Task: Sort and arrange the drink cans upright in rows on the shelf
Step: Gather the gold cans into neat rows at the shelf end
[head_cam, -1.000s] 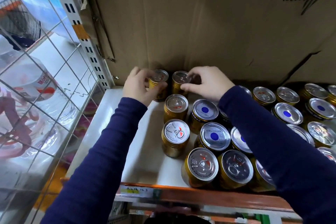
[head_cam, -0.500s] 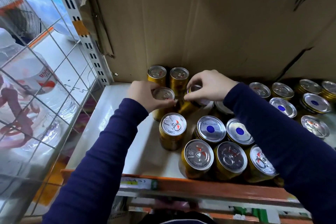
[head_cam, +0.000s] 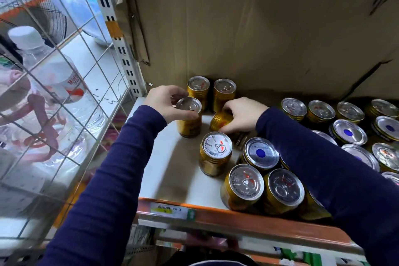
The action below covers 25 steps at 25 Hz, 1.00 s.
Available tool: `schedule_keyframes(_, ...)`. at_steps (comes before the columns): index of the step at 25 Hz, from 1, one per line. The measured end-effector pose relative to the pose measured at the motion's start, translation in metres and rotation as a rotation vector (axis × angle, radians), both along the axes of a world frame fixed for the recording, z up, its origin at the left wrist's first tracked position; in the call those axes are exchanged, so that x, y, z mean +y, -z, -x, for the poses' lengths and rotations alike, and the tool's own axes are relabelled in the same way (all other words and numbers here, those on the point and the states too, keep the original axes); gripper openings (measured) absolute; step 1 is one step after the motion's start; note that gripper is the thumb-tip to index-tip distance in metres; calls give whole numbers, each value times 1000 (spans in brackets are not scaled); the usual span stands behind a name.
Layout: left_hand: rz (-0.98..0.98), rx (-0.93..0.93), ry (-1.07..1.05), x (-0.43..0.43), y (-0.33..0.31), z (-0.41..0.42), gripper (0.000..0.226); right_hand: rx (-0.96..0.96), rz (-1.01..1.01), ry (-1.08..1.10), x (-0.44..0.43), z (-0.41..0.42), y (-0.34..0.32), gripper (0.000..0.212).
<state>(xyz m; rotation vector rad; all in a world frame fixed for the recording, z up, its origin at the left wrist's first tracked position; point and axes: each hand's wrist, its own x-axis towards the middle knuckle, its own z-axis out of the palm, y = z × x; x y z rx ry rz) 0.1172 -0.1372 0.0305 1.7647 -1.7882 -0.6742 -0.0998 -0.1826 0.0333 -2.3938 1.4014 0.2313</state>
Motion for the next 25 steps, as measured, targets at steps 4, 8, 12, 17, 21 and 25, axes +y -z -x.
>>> schedule_keyframes(4,-19,-2,62,2,0,0,66,-306,44,154,3,14,-9,75)
schedule_keyframes(8,40,-144,-85,6,14,3,77,-315,-4,124,9,25,-12,92)
schedule_keyframes(12,78,-10,-111,4,17,9,63,-253,61,100,12,27,-15,78)
schedule_keyframes(17,117,84,-69,-3,20,15,59,-332,140,125,14,22,-13,67)
schedule_keyframes(21,126,113,-69,-4,25,12,61,-391,194,137,11,10,-5,69)
schedule_keyframes(25,90,167,-68,-6,22,9,65,-506,153,219,7,5,1,74)
